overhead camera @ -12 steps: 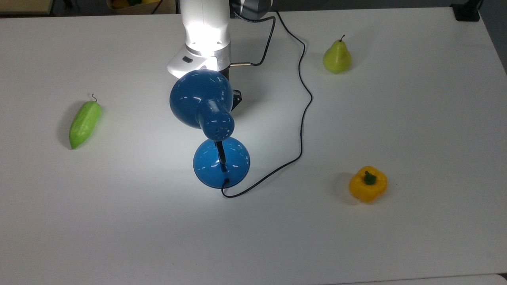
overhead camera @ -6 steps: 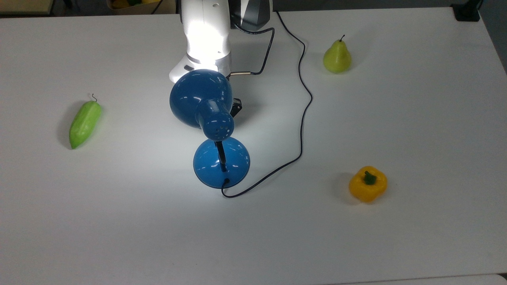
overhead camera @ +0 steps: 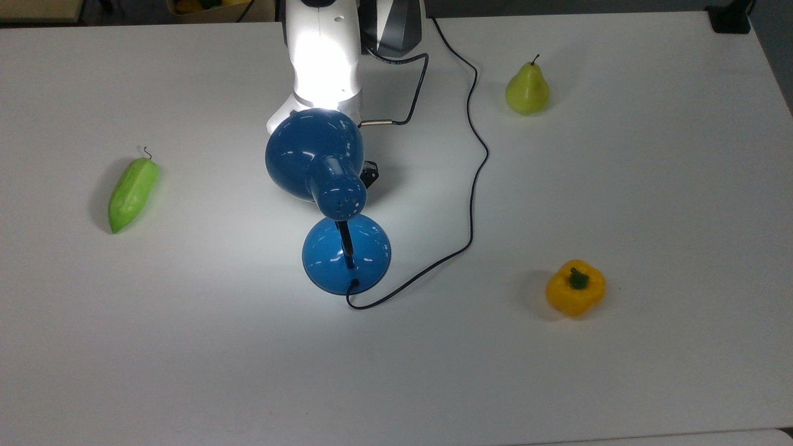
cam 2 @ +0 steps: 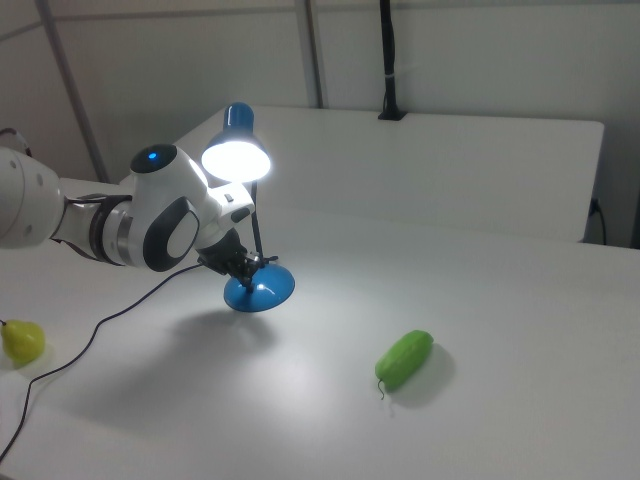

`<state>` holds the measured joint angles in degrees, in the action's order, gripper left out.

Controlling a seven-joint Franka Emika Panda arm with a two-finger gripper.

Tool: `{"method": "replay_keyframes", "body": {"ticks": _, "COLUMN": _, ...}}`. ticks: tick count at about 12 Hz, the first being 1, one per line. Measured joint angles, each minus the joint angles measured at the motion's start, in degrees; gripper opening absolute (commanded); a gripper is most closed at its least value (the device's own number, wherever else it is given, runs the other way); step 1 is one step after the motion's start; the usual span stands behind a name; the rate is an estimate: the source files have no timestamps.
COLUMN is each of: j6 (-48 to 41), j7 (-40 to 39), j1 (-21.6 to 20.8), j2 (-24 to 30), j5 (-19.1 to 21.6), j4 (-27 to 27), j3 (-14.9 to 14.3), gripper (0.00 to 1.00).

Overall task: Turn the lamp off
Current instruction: 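Lower the gripper onto the switch on the lamp base, then press down on the lamp base switch with the gripper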

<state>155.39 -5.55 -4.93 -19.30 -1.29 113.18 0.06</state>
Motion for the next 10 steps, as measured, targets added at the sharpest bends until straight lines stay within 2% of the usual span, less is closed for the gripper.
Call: {"method": "replay_keyframes", "body": {"ticks": 10, "j6": 0.7, "j7": 0.0, "j1": 0.0, "j2": -1.27, "j5": -1.43, "j4": -0.02, "j3": 0.0, "gripper": 0.0}}
